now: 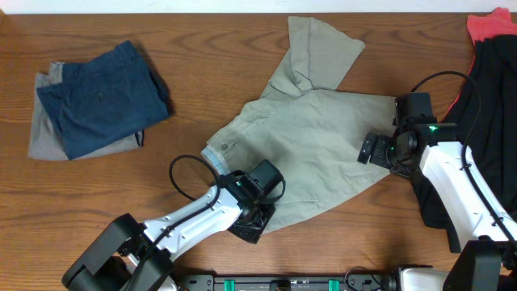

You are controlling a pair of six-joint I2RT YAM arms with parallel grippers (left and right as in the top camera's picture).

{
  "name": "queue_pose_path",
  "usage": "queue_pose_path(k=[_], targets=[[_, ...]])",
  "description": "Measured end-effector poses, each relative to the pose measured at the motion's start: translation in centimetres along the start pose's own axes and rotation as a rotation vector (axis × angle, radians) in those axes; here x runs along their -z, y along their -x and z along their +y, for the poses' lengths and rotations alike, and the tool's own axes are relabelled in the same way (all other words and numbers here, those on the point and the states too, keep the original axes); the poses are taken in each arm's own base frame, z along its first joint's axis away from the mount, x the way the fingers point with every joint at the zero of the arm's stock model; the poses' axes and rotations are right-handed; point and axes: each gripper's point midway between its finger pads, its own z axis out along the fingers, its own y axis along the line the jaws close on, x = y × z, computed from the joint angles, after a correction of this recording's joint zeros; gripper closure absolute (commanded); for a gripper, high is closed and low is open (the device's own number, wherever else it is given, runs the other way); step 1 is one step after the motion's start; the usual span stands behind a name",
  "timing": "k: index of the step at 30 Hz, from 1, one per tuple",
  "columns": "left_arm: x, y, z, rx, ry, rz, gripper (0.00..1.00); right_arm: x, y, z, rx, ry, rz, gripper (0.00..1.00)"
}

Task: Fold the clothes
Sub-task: 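Grasp the left waistband corner with the left gripper, right gripper holding the other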

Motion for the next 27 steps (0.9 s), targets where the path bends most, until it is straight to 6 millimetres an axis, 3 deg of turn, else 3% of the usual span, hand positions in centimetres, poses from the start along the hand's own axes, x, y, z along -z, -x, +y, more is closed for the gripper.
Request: queue_pose_path(k=[5, 8, 15, 19, 27], targets=[[0.2, 1.4, 0.4, -0.053, 0.014, -0.075, 0.88, 0.0, 0.0, 0.0, 0.0, -0.001, 0.0, 0.01], [0.7, 3.0, 0.4, -0.086, 0.021, -0.128, 0.94, 0.0, -0.1, 0.0, 0.0, -0.002, 0.003, 0.01], [2.8, 9.6, -0.7, -0.112, -0.011, -0.245, 0.94, 0.0, -0.7, -0.3, -0.003, -0.011, 0.028, 0.01], [4.4, 13.6, -0.1, -0.1, -0.005, -0.293, 0.94, 0.1, -2.3, -0.8, -0.042, -0.033, 0.095, 0.01], [5.7, 17.2, 1.3, -0.144, 0.028, -0.324, 0.94, -0.1, -3.5, -1.7, -0.167, -0.077, 0.13, 0.01]])
